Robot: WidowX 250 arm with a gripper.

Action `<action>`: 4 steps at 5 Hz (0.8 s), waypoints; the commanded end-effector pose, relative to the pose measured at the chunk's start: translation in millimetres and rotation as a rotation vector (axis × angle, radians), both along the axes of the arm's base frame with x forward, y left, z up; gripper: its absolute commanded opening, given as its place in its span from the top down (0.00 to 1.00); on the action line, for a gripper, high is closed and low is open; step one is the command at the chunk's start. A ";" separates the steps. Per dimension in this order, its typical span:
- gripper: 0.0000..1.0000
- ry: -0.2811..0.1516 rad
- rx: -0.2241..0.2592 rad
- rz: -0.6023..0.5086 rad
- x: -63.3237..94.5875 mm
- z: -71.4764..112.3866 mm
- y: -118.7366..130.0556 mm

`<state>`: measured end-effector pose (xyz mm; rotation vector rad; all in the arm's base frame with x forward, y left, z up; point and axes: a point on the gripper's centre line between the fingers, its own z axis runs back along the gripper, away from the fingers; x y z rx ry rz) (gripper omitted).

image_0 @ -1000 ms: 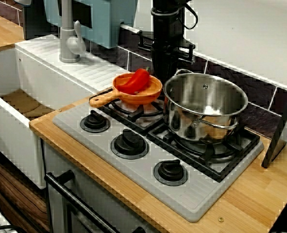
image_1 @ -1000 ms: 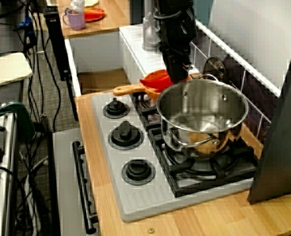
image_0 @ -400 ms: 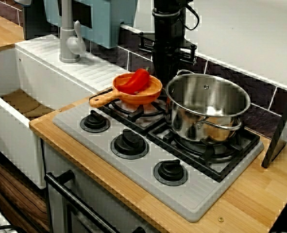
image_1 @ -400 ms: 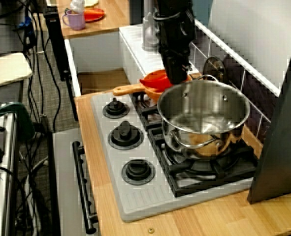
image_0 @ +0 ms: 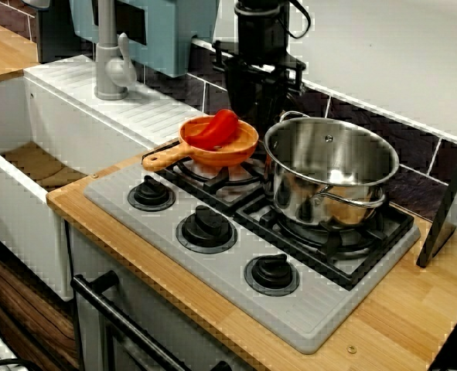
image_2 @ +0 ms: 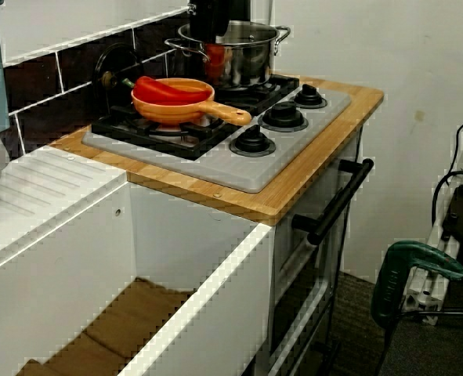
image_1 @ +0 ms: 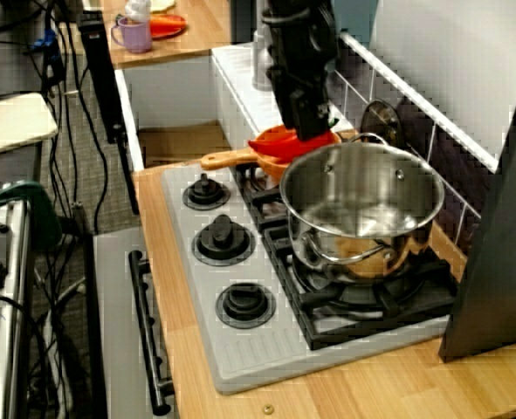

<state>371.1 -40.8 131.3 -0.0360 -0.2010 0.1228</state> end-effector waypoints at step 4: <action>0.00 -0.075 0.060 0.021 -16.4 32.7 42.9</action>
